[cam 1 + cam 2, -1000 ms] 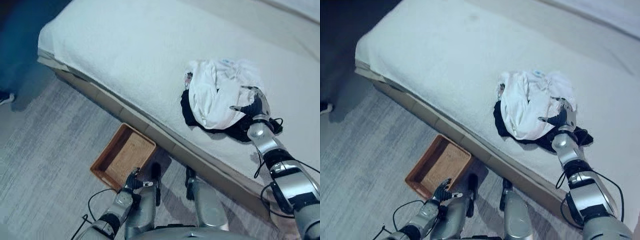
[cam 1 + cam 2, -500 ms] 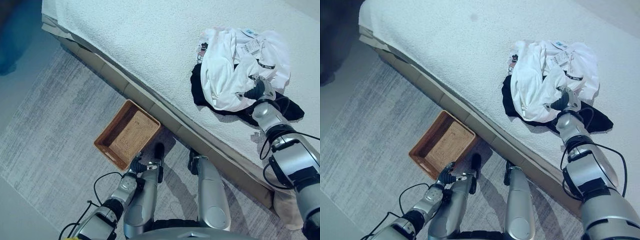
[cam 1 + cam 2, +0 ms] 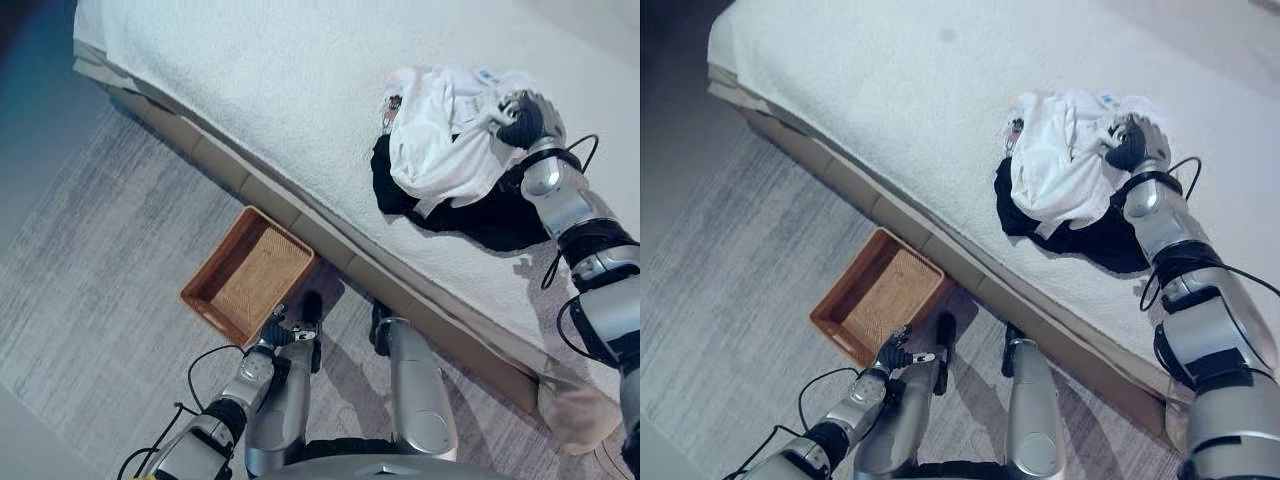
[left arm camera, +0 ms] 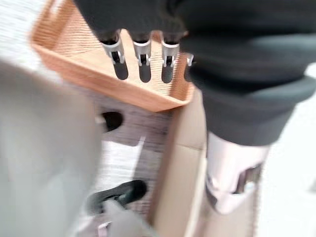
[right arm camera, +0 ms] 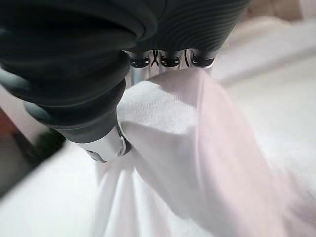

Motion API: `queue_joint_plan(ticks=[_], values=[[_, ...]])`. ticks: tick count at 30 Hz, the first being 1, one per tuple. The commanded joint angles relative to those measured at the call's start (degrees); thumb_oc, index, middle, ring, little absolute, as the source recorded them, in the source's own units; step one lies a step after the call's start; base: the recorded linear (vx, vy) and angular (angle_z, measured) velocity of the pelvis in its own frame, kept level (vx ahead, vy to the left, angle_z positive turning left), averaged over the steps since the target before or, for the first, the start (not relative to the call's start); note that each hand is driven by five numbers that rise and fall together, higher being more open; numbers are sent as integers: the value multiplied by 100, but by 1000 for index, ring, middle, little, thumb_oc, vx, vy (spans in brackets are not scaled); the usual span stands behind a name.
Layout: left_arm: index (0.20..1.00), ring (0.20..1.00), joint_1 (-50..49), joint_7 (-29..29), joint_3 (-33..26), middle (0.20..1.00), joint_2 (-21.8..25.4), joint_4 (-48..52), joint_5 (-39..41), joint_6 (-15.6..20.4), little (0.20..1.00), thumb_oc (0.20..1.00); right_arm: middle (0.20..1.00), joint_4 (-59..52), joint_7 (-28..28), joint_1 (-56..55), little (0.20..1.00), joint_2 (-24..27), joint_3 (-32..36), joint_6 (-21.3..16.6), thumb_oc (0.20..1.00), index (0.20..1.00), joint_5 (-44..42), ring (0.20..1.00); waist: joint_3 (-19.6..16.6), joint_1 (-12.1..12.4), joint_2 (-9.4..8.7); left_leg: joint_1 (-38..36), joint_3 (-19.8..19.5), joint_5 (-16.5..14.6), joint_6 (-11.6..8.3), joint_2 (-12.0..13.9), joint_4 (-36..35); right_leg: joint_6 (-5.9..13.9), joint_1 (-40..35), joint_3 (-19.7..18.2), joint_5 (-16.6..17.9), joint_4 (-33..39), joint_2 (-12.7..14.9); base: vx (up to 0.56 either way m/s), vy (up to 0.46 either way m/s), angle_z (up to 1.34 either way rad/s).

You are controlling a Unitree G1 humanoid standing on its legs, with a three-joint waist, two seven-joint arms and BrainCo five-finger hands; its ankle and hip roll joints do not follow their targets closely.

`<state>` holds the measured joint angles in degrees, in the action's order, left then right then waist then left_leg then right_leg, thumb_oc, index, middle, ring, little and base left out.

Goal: Pick up clothes into the bucket

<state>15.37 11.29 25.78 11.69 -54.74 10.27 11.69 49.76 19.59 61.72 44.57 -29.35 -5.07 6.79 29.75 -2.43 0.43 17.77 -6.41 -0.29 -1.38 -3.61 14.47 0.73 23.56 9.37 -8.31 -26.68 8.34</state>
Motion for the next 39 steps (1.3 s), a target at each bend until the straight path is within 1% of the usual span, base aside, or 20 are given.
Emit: queue_joint_plan(ticks=[1,5,7,8,10,11,13,17,20,21,22,23,24,25,27,28,29,30,32,39], values=[[1000,1000,-385,78,-54,1000,243,482,-86,226,1000,1000,200,-671,454,216,200,427,228,-225,200,200,-88,200,-602,24,-250,3,31,-441,-140,142,385,425,-495,-500,198,481,241,14,10,-21],[1000,1000,-281,96,-33,1000,759,1626,-526,328,1000,1000,200,-1646,560,-248,200,627,676,-306,200,200,126,200,-960,-27,-315,-437,154,-339,-163,203,-137,572,-963,-459,468,1170,111,39,7,-21],[1000,1000,-244,62,-109,1000,910,2033,-574,355,1000,1000,200,-2089,514,-430,200,694,848,-322,200,200,229,200,-1118,-67,-339,-574,218,-268,-158,217,-359,617,-1098,-442,592,1443,79,32,14,-14],[1000,1000,-254,59,-107,1000,922,2049,-573,345,1000,1000,200,-2113,509,-460,200,693,874,-311,200,200,235,200,-1114,-59,-345,-593,219,-262,-158,220,-376,617,-1119,-441,603,1466,76,40,17,-11],[1000,1000,-63,15,-148,1000,1172,2685,-708,378,1000,1000,200,-2550,504,-703,200,742,1142,-349,200,200,321,200,-1333,-100,-394,-810,311,-217,-155,237,-632,668,-1362,-424,732,1845,19,44,12,-16],[1000,1000,-72,12,-144,1000,1185,2703,-707,365,1000,1000,200,-2569,499,-731,200,741,1167,-342,200,200,325,200,-1330,-91,-401,-827,312,-212,-155,240,-647,668,-1381,-423,741,1865,16,58,3,-16],[1000,1000,189,-72,-249,1000,1391,3352,-745,361,1000,1000,200,-3003,327,-966,200,813,1376,-378,200,200,310,200,-1598,-122,-471,-1015,375,-207,-149,256,-816,704,-1626,-399,826,2168,-15,81,-2,-6],[1000,1000,395,-164,-319,1000,1515,3899,-643,295,1000,1000,200,-3382,1,-1261,200,910,1489,-400,200,200,180,200,-1801,-130,-539,-1182,425,-235,-159,294,-875,723,-1841,-384,856,2330,-32,75,-1,-11],[1000,1000,908,-207,-338,1000,1659,4324,-575,226,1000,1000,200,-3746,-684,-1592,200,1019,1417,-509,200,200,-609,200,-2062,-150,-605,-1400,460,-271,-165,343,-924,732,-2079,-361,824,2389,-63,71,-7,-6],[1000,1000,913,-207,-333,1000,1658,4323,-573,224,1000,1000,200,-3749,-695,-1597,200,1028,1426,-510,200,200,-622,200,-2056,-145,-605,-1409,459,-271,-165,342,-929,732,-2088,-360,822,2391,-63,88,-4,-4],[1000,1000,1136,-223,-289,1000,1663,4426,-462,226,1000,1000,200,-3995,-1177,-1667,200,1210,1257,-534,200,200,-1166,200,-2176,-162,-641,-1505,471,-290,-178,356,-942,724,-2187,-367,790,2384,-76,91,-5,-3],[1000,1000,1262,-233,-251,1000,1623,4485,-322,235,1000,1000,200,-4106,-1403,-1752,200,1268,1163,-571,200,200,-1601,200,-2216,-167,-651,-1571,483,-310,-187,364,-939,724,-2249,-367,774,2380,-75,91,-5,1],[1000,1000,1266,-235,-247,1000,1619,4484,-317,234,1000,1000,200,-4107,-1414,-1756,200,1281,1169,-571,200,200,-1617,200,-2209,-162,-648,-1580,482,-313,-188,365,-940,723,-2259,-366,771,2381,-75,65,-4,-2],[1000,1000,1404,-319,-155,1000,1595,4538,-122,217,1000,1000,200,-4317,-1830,-1843,200,1444,995,-582,200,200,-2338,200,-2281,-182,-668,-1669,500,-341,-204,386,-939,721,-2348,-373,750,2393,-82,60,2,-1],[1000,1000,1689,-390,39,1000,1632,4547,-122,173,1000,1000,200,-4467,-2204,-1828,200,1606,730,-566,200,200,-3027,200,-2350,-202,-663,-1761,521,-367,-217,399,-937,723,-2442,-382,729,2407,-89,63,8,-1],[1000,1000,1696,-389,40,1000,1628,4541,-121,175,1000,1000,200,-4461,-2210,-1820,200,1613,727,-568,200,200,-3037,200,-2342,-199,-660,-1767,521,-368,-217,399,-938,723,-2449,-382,728,2408,-90,63,2,1],[1000,1000,1928,-409,207,1000,1624,4408,-147,154,1000,1000,200,-4659,-2476,-1704,200,1756,465,-541,200,200,-3395,200,-2424,-211,-669,-1830,536,-384,-230,414,-944,727,-2529,-374,710,2434,-89,41,-2,1],[1000,1000,1935,-408,202,1000,1616,4398,-147,159,1000,1000,200,-4650,-2480,-1681,200,1763,447,-542,200,200,-3403,200,-2414,-214,-661,-1839,535,-386,-231,415,-946,727,-2538,-373,710,2437,-91,55,-4,1],[1000,1000,2182,-447,416,1000,1547,4237,-205,119,1000,1000,200,-4998,-2717,-1539,200,1863,176,-533,200,200,-3832,200,-2495,-241,-663,-1937,539,-400,-244,436,-975,726,-2638,-369,684,2466,-94,39,0,-1],[1000,1000,2455,-614,853,1000,1210,3869,-356,-28,1000,1000,200,-5589,-3012,-1367,200,1805,-112,-551,200,200,-4333,200,-2588,-293,-651,-2059,547,-382,-249,468,-1083,724,-2738,-354,669,2524,-101,5,1,0]])
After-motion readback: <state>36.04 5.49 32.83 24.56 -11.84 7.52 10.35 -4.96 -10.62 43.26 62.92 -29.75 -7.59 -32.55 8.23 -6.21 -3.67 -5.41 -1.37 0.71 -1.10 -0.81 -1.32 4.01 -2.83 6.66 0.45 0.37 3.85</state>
